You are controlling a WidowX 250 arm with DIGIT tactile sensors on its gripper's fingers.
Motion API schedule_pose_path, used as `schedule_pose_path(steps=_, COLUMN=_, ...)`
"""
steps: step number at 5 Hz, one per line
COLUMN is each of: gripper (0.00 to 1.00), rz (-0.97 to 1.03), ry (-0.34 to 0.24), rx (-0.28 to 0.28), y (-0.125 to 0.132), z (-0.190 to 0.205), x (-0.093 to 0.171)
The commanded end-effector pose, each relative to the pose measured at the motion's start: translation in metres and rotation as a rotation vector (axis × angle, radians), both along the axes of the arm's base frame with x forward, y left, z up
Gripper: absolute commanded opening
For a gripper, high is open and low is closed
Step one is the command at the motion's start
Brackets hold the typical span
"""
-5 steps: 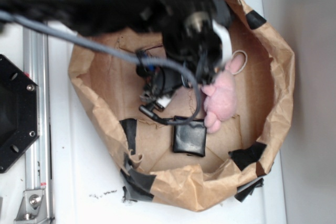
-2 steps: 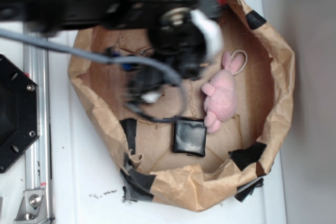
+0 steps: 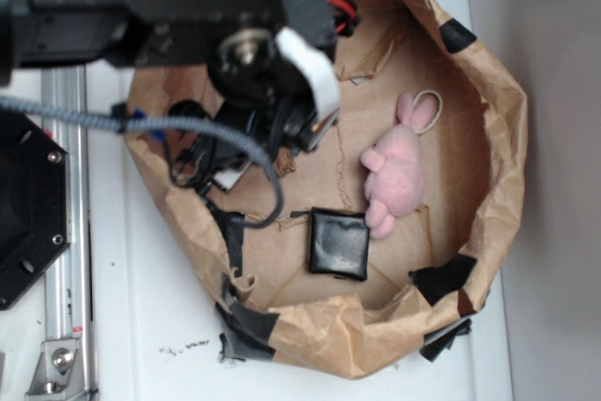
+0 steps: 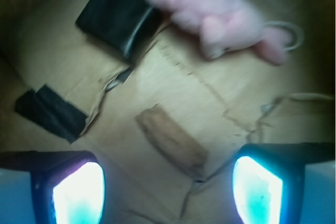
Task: Grab the wood chip.
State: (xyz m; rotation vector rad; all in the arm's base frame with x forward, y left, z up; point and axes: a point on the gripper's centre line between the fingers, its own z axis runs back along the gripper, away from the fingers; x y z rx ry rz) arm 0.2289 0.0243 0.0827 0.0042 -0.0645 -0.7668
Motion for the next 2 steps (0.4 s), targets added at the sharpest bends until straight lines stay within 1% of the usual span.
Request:
schedule_pose_path(steps=1, gripper=1.0, rz=-0.203, ry=0.019, rx=0.026, y=-0.0074, z=-0.0006, x=-0.0049)
schedule_pose_path(steps=2, gripper=1.0, rz=-0.224, ry=0.027, rx=0.031, y=-0.0036, z=-0.0066, x=-0.0055)
